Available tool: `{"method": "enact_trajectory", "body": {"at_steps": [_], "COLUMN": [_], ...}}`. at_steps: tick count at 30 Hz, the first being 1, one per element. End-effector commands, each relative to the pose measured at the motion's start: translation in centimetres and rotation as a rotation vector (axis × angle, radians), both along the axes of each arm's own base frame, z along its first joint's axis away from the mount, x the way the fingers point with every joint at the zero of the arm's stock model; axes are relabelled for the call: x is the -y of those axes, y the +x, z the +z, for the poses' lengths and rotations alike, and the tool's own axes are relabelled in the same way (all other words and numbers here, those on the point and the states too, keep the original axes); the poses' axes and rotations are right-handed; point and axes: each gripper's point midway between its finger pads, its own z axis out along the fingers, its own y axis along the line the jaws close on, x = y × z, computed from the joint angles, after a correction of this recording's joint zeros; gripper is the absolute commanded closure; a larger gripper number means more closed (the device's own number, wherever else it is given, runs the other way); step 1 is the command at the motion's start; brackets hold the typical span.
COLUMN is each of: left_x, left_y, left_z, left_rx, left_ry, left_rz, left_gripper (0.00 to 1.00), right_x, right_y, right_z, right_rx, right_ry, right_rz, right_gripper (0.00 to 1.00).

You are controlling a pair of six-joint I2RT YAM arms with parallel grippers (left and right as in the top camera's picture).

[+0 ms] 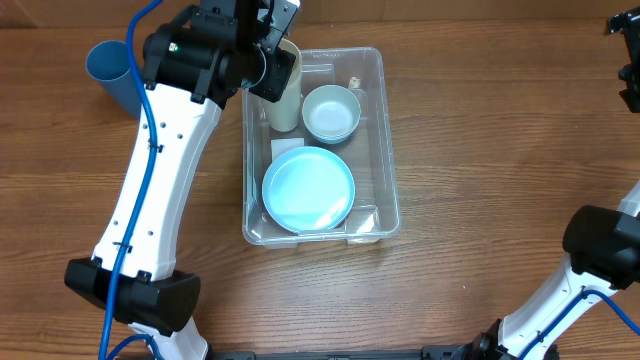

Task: Pack container
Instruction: 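Stack the second cream cup into the first cream cup in the bin, then move the left gripper to a teal cup and grasp it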

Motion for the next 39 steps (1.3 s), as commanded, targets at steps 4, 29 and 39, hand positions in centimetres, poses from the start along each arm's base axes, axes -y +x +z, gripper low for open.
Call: {"method": "enact_trajectory", "body": {"at_steps": [4, 29, 39], "left_x": [0.3, -17.0, -17.3], "left_y": [0.9, 8.1, 12.5], "left_z": [-0.4, -5.8, -14.6], "left_rx": [0.013, -0.031, -0.084], "left_ry": [0.002, -0.028, 0.043], "left_rz": [-0.005, 0.343, 0.248], "left_gripper": [0.57, 0.47, 0.5], "right_x": [0.1, 0.1, 0.1], "right_y": [-0.1, -0.1, -0.1], "right_z": [0.7, 0.7, 0.7], "right_rx": [0.018, 0.018, 0.018], "right_ry": [-0.01, -0.01, -0.01], "right_rz": [-0.008, -0.008, -0.008], "right_gripper": [0.0, 0.0, 0.0]}}
